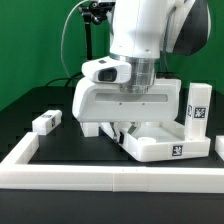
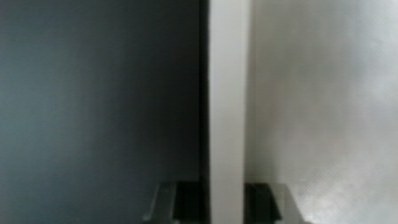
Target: Assemble desk
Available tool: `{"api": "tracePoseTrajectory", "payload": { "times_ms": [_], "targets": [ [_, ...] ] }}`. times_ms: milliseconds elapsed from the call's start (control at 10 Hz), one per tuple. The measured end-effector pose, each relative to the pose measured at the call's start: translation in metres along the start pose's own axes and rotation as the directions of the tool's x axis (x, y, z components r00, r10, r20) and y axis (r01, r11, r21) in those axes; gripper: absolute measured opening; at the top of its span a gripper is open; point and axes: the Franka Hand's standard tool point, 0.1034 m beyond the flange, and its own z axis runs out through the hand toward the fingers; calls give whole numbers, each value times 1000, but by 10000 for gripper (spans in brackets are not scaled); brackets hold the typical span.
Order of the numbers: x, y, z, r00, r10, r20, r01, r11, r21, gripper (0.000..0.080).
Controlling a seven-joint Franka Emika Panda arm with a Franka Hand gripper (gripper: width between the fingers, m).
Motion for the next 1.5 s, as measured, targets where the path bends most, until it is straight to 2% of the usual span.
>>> {"api": "tracePoseTrajectory", "payload": {
  "times_ms": [300,400,500,700,1000,1300,1500],
  "targets": [
    [1,1,1,989,-148,4,148,989,-9,63],
    [10,-5,1,974,-225,2,225,974,-21,63],
    [18,-6,-1,956,-293,4,293,956,-24,63],
    [22,-6,-3,935,-355,3,355,934,-32,64],
    [22,-4,-3,846,-532,28,532,845,-42,64],
    [53,-12,-7,732,-679,43,681,730,-60,63],
    [54,-12,-7,650,-757,59,760,648,-60,63]
  ]
}}
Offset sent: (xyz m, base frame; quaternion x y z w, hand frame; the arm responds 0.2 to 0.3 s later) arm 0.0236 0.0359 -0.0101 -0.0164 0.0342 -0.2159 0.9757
